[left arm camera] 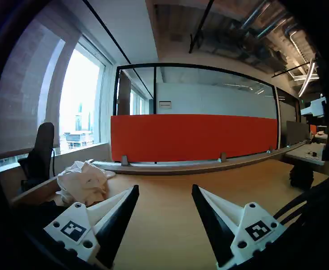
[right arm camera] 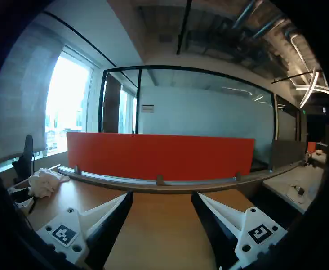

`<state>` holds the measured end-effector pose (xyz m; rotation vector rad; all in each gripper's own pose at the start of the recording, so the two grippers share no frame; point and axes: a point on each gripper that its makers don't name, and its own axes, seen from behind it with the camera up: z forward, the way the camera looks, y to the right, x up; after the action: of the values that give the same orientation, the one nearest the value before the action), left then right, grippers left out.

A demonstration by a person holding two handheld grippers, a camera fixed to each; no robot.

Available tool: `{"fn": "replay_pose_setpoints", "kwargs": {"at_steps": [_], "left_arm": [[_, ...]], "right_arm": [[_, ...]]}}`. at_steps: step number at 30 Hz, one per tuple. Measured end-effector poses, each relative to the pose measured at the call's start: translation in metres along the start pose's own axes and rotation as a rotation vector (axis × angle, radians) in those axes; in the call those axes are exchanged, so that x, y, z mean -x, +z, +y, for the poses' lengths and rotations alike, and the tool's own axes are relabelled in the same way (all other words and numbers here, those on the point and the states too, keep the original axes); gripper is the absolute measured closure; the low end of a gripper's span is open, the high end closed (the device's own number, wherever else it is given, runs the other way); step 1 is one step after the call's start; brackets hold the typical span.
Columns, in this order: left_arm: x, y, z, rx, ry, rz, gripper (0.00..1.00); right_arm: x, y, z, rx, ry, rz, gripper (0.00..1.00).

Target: Fold towel

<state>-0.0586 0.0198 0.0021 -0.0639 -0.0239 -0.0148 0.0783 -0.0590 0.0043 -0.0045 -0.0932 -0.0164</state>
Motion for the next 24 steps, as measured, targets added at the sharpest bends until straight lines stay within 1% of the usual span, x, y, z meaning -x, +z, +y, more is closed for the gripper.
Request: {"fn": "replay_pose_setpoints", "kwargs": {"at_steps": [9,15,24], "left_arm": [[0.029,-0.002,-0.011,-0.018,-0.013,0.013,0.13],[0.041,-0.002,-0.013,-0.020,-0.025,0.023,0.13],[0.055,0.001,-0.014,-0.022,-0.034,0.028,0.13]], "right_arm": [[0.023,0.000,-0.003,0.002,-0.020,-0.010,0.00],[0.035,0.001,-0.007,-0.001,-0.043,-0.018,0.00],[0.048,0.003,-0.006,0.004,-0.040,-0.020,0.00]]}}
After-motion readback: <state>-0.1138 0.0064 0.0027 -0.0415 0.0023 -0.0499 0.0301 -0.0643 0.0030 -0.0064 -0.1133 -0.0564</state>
